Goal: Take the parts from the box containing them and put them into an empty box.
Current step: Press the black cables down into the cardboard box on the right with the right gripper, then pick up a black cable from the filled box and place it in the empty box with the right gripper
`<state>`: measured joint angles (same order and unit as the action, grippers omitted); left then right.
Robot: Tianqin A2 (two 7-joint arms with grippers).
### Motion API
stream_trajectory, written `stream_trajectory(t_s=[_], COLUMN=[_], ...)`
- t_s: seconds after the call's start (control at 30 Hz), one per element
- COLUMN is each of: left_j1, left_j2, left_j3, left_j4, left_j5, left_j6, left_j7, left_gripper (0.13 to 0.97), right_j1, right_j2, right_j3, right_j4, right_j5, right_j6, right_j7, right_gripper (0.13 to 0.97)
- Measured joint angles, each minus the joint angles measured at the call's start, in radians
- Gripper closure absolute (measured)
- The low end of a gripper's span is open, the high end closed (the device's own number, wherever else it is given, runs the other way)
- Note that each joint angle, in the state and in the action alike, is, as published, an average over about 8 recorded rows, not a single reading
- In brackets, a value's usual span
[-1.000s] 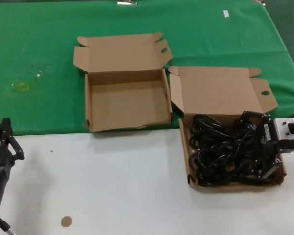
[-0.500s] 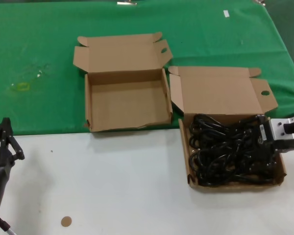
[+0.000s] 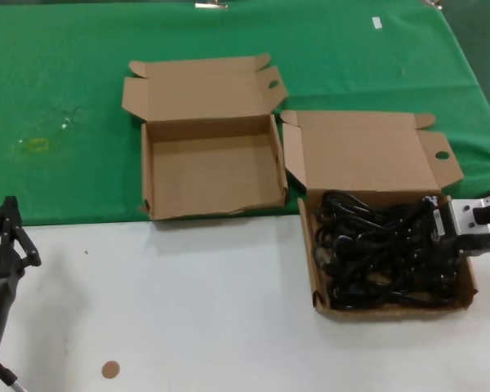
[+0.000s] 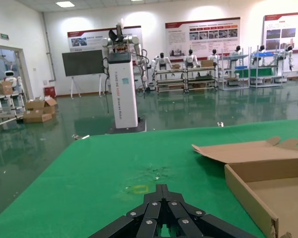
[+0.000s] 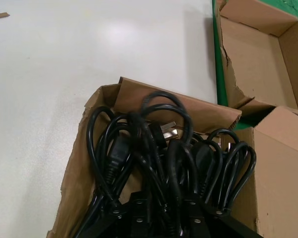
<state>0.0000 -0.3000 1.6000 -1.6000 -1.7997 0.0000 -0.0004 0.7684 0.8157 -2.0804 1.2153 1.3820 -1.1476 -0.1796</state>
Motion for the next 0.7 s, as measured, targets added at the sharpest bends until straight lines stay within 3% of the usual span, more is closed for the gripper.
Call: stream_trajectory(t_s=[0.1,0.7], left_j1=[0.000,0.000], left_j2=[0.000,0.000], left_j3=[0.000,0.000], left_j4=[0.000,0.000], left_j5=[0.000,0.000], left_j6=[0.000,0.000], left_j7=[0.000,0.000], left_gripper=[0.953,0.953], right_j1=[-0.002,0.020], right_j2=[0.003,0.038], right_j3=[0.003,0.019], right_j4=[0.006,0.054], right_j5=[0.000,0.009], right_j6=[-0.004,-0.067], right_j7=[0.003,0.048], right_gripper=[0.832,0.890])
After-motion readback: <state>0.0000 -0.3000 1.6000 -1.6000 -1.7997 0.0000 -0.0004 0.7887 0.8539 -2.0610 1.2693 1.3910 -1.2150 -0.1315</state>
